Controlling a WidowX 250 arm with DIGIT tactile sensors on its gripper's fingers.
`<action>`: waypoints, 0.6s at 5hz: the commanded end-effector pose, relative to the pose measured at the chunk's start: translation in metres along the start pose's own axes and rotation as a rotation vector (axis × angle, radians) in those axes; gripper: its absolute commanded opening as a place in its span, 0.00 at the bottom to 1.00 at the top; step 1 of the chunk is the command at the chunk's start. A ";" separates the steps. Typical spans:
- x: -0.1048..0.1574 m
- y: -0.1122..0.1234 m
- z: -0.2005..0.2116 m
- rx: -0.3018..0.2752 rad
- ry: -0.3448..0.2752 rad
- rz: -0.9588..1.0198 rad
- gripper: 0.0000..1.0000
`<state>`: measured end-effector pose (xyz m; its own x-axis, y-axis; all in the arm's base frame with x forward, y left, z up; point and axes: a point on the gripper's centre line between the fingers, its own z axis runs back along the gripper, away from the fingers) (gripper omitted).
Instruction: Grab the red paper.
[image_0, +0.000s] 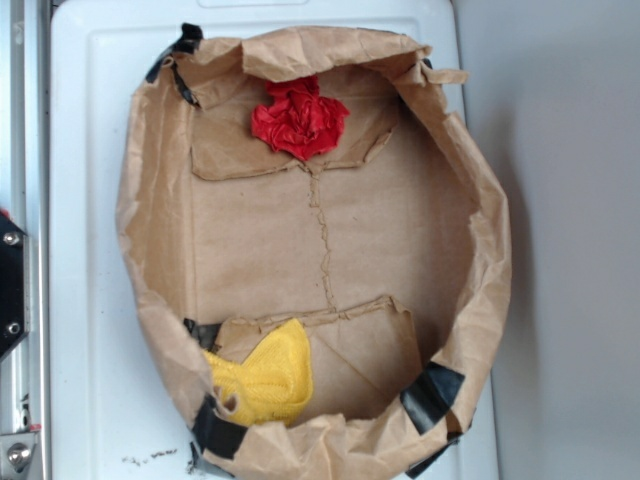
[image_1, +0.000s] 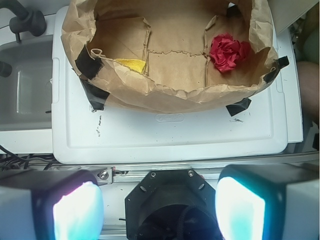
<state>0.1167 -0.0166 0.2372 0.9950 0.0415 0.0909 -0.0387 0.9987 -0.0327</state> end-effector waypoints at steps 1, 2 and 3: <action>0.000 0.000 0.000 0.000 0.000 0.000 1.00; 0.044 0.001 -0.009 0.020 0.026 0.036 1.00; 0.080 0.004 -0.022 0.052 0.100 0.096 1.00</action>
<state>0.1952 -0.0148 0.2120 0.9920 0.1144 -0.0535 -0.1133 0.9933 0.0217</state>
